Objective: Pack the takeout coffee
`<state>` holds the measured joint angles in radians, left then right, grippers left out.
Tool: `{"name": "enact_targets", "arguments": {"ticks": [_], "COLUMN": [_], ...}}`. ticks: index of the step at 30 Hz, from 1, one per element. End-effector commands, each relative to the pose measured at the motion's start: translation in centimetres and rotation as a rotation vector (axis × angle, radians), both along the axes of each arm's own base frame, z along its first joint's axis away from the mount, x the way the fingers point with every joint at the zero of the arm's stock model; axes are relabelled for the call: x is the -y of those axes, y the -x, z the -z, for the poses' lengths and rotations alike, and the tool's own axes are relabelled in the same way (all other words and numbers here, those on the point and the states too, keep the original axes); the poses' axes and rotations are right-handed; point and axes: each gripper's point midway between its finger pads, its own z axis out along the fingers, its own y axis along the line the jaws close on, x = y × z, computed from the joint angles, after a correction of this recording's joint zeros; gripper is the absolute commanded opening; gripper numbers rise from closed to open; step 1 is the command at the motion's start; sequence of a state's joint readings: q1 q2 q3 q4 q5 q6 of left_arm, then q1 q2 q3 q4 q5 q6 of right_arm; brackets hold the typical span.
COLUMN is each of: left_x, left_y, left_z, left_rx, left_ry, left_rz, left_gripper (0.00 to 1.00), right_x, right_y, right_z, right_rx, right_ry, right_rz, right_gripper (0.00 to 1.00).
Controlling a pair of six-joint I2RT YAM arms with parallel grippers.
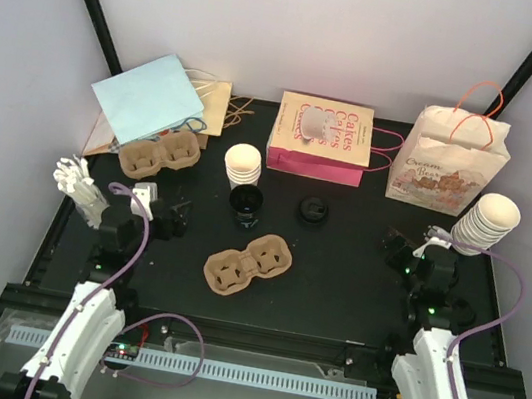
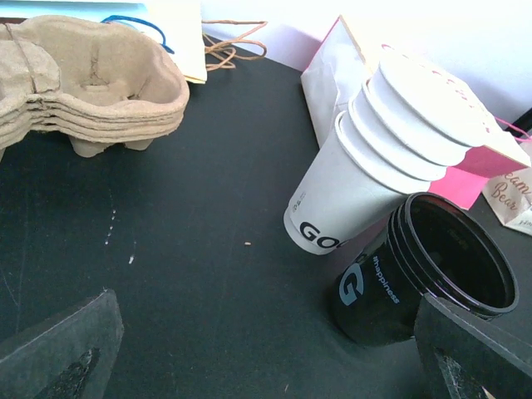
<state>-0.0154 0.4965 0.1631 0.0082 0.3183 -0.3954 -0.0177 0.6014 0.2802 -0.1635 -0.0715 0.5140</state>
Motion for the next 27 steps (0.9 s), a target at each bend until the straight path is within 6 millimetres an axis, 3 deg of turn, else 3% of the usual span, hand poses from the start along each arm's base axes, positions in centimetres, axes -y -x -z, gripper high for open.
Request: {"name": "enact_targets", "arguments": {"ticks": [1, 12, 15, 24, 27], "left_x": [0.3, 0.9, 0.9, 1.0, 1.0], "left_y": [-0.1, 0.1, 0.1, 0.2, 0.2], "left_z": [-0.9, -1.3, -1.3, -1.5, -1.5], "left_rx": [0.03, 0.048, 0.051, 0.064, 0.061], "left_ry": [0.004, 0.009, 0.01, 0.011, 0.012], "left_rz": [0.015, 0.052, 0.054, 0.059, 0.061], "left_gripper": [0.99, 0.99, 0.99, 0.99, 0.99], "right_x": [-0.1, -1.2, -0.1, -2.4, -3.1], "right_y": [-0.5, -0.9, -1.1, -4.6, -6.4], "right_z": [-1.3, -1.2, -0.7, -5.4, -6.0], "right_rx": [0.036, 0.058, 0.024, 0.066, 0.045], "right_ry": [-0.001, -0.026, -0.057, -0.068, -0.083], "right_rz": [-0.008, -0.065, 0.017, -0.132, -0.171], "right_gripper": [1.0, 1.0, 1.0, 1.0, 1.0]}}
